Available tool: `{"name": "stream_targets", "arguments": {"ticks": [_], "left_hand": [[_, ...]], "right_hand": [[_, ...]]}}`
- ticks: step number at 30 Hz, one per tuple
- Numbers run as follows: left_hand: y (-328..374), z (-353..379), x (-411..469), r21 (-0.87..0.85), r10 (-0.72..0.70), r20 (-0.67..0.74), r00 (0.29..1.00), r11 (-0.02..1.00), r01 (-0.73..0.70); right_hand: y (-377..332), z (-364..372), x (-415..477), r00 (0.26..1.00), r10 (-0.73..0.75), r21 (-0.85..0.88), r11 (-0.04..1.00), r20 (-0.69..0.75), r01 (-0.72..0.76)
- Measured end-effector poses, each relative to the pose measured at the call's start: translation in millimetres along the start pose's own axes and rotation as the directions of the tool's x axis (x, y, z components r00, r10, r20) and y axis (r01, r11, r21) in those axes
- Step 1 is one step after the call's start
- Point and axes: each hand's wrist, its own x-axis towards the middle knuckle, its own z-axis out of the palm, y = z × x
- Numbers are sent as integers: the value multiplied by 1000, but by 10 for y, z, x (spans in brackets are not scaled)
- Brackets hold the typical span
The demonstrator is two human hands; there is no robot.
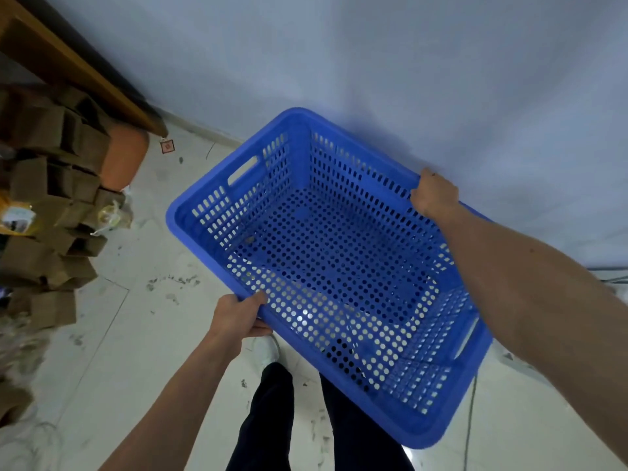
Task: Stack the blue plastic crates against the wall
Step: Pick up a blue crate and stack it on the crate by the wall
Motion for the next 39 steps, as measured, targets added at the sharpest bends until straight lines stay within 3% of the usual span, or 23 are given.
{"name": "stream_targets", "arguments": {"ticks": [6, 15, 20, 39], "left_hand": [[-32, -41, -93, -79, 12, 35, 999, 997, -9], [-55, 85, -11, -258, -15, 160, 987, 965, 56], [-192, 266, 127, -295, 9, 183, 983, 954, 46], [-23, 587, 60, -253, 4, 234, 972, 966, 57]], "right_hand": [[-204, -390, -69, 993, -35, 23, 999, -112, 38], [-726, -965, 70, 946, -208, -149, 973, -248, 175], [-761, -849, 201, 939, -237, -243, 954, -247, 177], [-360, -598, 647, 960, -184, -199, 970, -211, 142]]}}
